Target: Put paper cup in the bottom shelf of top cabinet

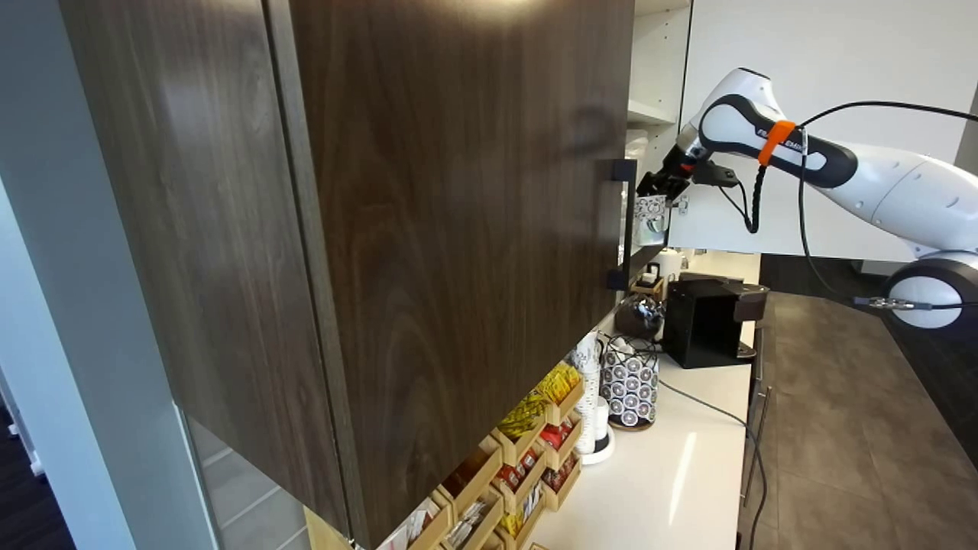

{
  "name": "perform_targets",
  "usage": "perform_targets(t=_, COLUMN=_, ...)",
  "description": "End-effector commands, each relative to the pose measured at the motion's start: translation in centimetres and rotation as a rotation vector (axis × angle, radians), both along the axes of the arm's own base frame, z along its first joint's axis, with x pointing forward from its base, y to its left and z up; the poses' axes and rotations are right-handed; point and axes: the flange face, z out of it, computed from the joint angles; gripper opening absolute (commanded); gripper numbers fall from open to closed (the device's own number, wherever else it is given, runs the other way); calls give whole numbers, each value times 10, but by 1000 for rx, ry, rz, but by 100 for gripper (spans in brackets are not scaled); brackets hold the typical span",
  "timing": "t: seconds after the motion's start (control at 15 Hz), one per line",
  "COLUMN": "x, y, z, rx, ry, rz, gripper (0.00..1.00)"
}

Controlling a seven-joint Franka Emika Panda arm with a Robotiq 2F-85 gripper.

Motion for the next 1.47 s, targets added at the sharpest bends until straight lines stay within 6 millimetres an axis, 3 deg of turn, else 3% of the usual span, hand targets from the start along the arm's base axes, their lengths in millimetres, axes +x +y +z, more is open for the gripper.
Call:
perform_targets(t=0.0, x=3, y=1, z=11, rx=-3, ry=-58, rz=-17, gripper=34)
perform_targets(t=0.27, x=4, y=0, z=16, rx=-13, ry=-97, rz=-31, gripper=3)
perform_targets(t=0.33, x=4, y=0, z=17, rx=-15, ry=-106, rz=-33, gripper=0)
perform_targets(t=1.4, x=1, y=-6, z=35, rx=36, ry=-250, rz=-101, gripper=1)
